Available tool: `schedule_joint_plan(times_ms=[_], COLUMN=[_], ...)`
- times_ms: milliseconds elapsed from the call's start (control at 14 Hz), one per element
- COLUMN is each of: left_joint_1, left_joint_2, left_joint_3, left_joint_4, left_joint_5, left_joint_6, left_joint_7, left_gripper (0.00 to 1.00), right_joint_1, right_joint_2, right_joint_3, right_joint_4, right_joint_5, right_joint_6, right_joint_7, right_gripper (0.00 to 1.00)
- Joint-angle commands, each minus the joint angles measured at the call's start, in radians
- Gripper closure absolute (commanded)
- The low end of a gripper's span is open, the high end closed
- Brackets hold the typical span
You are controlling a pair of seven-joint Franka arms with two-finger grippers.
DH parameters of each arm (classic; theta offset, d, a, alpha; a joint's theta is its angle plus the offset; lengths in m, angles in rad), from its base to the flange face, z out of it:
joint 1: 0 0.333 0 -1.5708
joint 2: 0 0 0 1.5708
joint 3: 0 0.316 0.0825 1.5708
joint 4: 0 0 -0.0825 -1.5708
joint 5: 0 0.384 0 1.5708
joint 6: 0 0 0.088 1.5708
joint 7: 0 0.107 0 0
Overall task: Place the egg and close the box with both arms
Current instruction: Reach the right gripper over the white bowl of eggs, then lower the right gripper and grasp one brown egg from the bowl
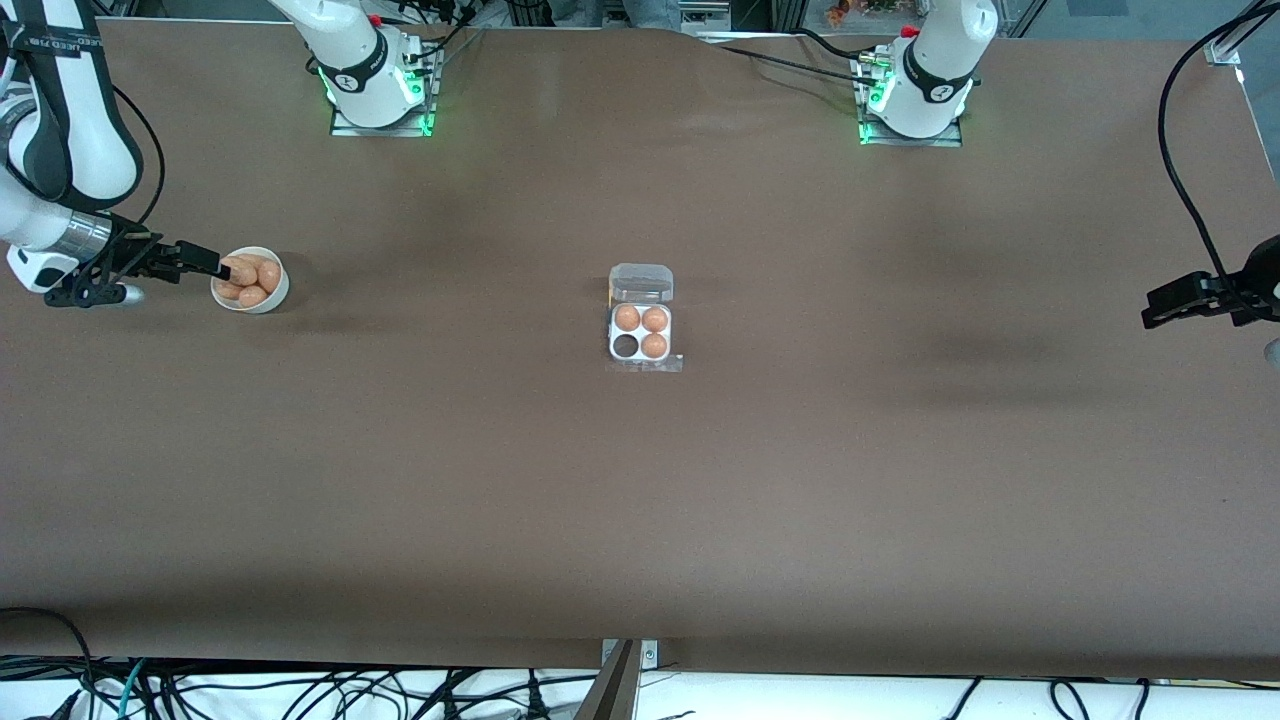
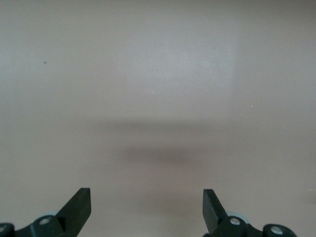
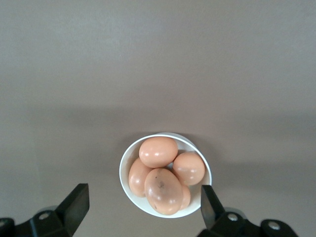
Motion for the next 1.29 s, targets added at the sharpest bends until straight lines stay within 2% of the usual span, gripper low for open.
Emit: schedule_joint_plan(times_ms=[0, 214, 571, 714, 1214], left_joint_1=[0.004, 0.004, 0.004, 0.004, 0.004], left_joint_2=[0.011, 0.011, 0.011, 0.011, 0.010], left_joint_3=[-0.005, -0.005, -0.005, -0.005, -0.006], left_joint_4=[0.026, 0.026, 0.027, 0.027, 0.029], left_joint_5=[0.030, 0.030, 0.029, 0.029, 0.029], left_joint_6=[-0.014, -0.014, -0.014, -0.014, -0.014], left_joint_7=[0.014, 0.014, 0.014, 0.014, 0.012], left_gripper=[0.00, 0.00, 0.00, 0.00, 0.00], right_joint_1=[0.001, 0.001, 0.001, 0.001, 0.001], right_joint_2=[0.008, 0.064, 0.094, 0.095, 0.101], right_joint_3=[-0.020, -0.033, -0.033, -0.033, -0.033], right_joint_4=[-0.043, -0.043, -0.043, -0.043, -0.043], right_joint_5=[0.047, 0.070, 0.076, 0.076, 0.078], right_joint_6=[0.030, 0.053, 0.061, 0.061, 0.035], right_joint_7=[-0.069, -0.114, -0.112, -0.111, -0.109], right_gripper=[0.00, 0.00, 0.01, 0.08, 0.15])
